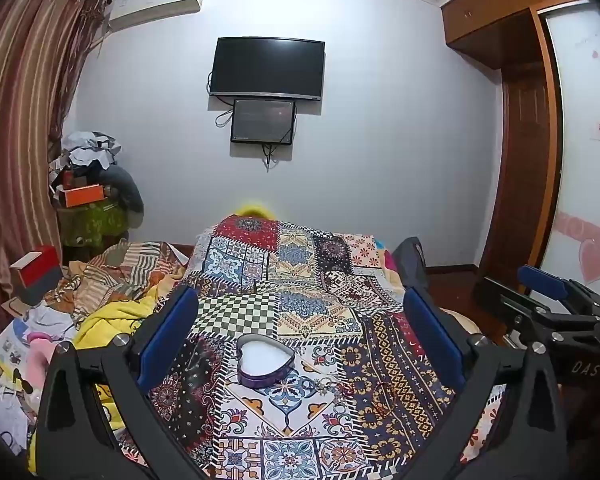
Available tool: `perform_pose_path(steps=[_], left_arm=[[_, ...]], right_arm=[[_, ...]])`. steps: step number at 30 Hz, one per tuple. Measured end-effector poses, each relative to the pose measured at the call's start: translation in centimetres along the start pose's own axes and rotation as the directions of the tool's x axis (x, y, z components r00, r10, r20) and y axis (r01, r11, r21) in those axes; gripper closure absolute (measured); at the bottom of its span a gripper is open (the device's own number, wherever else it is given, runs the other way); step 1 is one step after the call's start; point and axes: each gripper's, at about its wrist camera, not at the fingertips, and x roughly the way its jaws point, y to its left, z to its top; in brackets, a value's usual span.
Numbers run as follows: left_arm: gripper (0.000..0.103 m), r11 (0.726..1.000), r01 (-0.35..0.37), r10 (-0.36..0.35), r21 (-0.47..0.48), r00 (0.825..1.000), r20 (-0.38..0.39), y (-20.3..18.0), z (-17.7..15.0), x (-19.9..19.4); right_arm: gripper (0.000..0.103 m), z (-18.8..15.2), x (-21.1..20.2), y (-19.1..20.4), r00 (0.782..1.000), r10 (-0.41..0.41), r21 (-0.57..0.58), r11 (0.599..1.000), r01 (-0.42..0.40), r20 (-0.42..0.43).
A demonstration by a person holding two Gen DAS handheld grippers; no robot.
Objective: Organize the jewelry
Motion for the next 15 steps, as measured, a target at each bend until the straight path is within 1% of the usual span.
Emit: perform_pose_path(steps=[10,12,15], left_arm=[[0.0,0.999,-0.031,0.031,-0.027,0.999,-0.018,0.15,0.4,0.77],[0.0,0.999,0.0,0.0,-0.043,1.0,-0.004,0.73,0.17,0.28],[0.0,0.999,-0.006,0.006,-0.049,1.0,-0.004,0.82,0.23,0.37]], right_arm=[[0.0,0.07,0.02,-0.11,1.0,0.0,-0.001,1.0,0.0,-0.001],[0.0,-0.05,0.02,0.17,1.0,0.001,-0.001,1.0,-0.001,-0.002],[0.0,-0.07,0.15,0.22,1.0,0.002,-0.005,1.0,-0.002,-0.002]])
